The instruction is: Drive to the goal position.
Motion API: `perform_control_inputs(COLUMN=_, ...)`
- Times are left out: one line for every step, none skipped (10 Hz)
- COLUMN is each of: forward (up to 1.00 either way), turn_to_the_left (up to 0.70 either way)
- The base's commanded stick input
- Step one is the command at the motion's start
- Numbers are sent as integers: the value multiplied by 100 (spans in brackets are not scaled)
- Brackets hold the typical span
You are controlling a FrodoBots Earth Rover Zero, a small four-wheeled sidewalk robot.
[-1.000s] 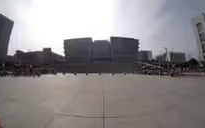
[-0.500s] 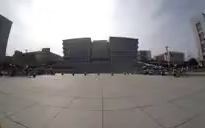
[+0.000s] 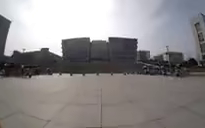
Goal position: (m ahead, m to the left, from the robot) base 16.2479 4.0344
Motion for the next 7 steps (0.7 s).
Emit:
perform_control_inputs(forward=100, turn_to_the_left=0)
perform_control_inputs(forward=100, turn_to_the_left=0)
perform_control_inputs(forward=100, turn_to_the_left=0)
perform_control_inputs(forward=100, turn_to_the_left=0)
perform_control_inputs(forward=100, turn_to_the_left=40)
perform_control_inputs(forward=100, turn_to_the_left=40)
perform_control_inputs(forward=100, turn_to_the_left=40)
